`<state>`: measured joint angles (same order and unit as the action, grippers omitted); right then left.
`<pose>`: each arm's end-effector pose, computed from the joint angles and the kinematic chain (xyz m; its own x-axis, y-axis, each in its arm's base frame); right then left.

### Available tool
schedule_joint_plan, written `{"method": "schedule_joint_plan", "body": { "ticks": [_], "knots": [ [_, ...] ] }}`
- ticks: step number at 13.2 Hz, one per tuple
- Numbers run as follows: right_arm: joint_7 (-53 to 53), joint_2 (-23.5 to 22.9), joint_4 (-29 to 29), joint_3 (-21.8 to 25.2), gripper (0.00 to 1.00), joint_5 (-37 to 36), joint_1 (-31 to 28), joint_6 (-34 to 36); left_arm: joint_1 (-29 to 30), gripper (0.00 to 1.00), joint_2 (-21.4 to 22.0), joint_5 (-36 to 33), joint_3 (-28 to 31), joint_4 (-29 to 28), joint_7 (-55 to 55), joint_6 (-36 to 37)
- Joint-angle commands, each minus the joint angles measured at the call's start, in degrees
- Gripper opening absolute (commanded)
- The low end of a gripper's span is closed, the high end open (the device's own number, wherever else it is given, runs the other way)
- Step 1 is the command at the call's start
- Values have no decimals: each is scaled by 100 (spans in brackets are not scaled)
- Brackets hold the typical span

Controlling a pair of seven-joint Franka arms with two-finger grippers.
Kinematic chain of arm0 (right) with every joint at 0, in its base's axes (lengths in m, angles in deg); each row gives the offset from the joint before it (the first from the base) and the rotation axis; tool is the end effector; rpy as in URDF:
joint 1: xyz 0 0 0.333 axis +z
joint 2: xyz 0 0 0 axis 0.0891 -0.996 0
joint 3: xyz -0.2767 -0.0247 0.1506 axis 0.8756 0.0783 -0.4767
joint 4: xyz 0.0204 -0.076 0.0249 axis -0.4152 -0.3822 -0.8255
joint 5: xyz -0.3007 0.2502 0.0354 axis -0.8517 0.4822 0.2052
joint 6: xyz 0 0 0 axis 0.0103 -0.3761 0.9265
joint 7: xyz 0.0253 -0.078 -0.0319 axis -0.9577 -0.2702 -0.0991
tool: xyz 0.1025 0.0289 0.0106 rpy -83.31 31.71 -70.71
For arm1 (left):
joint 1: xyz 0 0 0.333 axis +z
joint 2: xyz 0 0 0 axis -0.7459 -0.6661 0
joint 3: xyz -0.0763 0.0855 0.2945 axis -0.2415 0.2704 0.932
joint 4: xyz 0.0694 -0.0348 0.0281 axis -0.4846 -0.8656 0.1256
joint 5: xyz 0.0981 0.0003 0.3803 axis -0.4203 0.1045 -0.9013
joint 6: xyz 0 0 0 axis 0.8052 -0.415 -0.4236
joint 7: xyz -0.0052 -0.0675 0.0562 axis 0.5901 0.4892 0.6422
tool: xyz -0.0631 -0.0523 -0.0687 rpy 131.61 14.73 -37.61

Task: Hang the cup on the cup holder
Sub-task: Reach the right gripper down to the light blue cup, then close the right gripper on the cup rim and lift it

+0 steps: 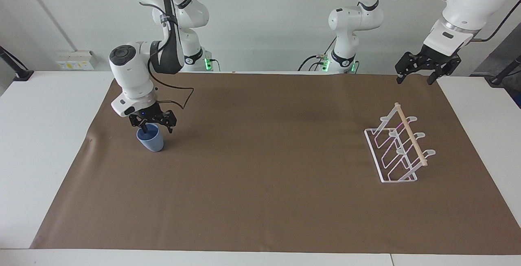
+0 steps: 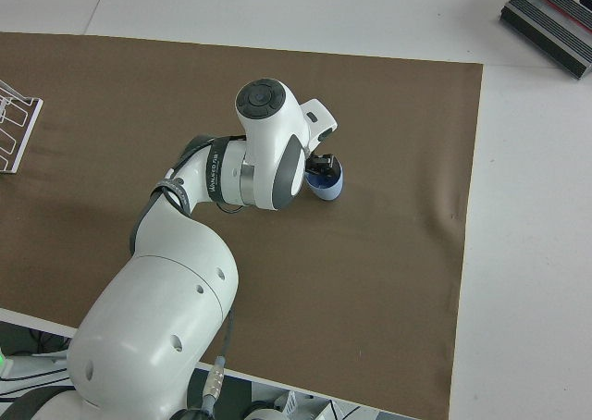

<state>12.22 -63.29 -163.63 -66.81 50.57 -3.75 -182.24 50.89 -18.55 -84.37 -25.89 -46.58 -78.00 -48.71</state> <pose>0.5388 -0.0163 0.3691 0.9964 0.0091 0.0841 0.0079 -0.9999 0.0139 0.5351 -0.0305 0.6361 0.9959 -0.0899 -0.0134 -0.0898 -0.9959 0.0100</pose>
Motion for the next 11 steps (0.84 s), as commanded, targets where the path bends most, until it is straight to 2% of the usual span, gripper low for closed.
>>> {"method": "schedule_joint_plan", "body": {
  "ticks": [1, 4, 6, 8, 10, 11],
  "knots": [
    [127, 9, -109, -19, 99, 80, -22, -151, -37, 100, 177, -106, 8, -228, 120, -128],
    [109, 9, -109, -19, 81, 80, -5, -151, -46, 100, 186, -106, 8, -263, 147, -137],
    [74, 9, -109, -28, 72, 80, 40, -151, -63, 100, 186, -106, 8, -263, 156, -137],
    [74, 9, -109, -19, 68, 80, 40, -151, -63, 100, 195, -106, 8, -263, 147, -137],
    [135, 9, -109, -19, 48, 80, 40, -143, -63, 100, 195, -106, 8, -263, 147, -137],
    [136, 9, -109, -19, 43, 80, 40, -143, -63, 100, 195, -106, 8, -263, 147, -137]
  ]
}}
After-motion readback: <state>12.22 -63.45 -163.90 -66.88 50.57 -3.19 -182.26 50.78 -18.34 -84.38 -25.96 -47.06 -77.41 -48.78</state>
